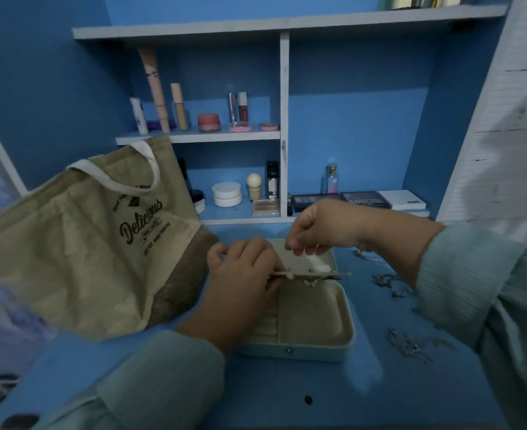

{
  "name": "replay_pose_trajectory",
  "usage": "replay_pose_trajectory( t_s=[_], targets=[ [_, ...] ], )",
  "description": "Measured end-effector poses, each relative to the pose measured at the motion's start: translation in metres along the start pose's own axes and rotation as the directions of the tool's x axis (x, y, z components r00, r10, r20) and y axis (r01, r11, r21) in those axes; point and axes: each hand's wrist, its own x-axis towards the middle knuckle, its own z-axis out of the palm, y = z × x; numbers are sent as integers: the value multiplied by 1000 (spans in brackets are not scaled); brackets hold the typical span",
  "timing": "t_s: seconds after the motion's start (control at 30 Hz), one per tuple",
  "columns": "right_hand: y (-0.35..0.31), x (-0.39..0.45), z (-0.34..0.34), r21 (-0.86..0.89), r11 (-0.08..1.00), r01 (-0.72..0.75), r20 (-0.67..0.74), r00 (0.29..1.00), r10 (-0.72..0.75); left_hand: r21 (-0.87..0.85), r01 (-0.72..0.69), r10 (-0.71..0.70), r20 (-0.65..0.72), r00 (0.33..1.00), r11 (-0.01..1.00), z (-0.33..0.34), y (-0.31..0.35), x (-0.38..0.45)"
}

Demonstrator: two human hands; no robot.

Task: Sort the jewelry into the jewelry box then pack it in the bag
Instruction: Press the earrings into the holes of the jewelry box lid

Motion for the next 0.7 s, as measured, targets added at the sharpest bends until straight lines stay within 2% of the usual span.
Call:
replay_pose_trajectory(
  t_s=[0.17,0.7],
  targets=[
    [1,-2,16,-40,999,-35,120,992,39,-12,-45,44,-68,997,999,0,5,-11],
    [12,0,27,36,997,-65,89,994,62,-41,-49,45,-91,995,998,3,4,-16]
  ],
)
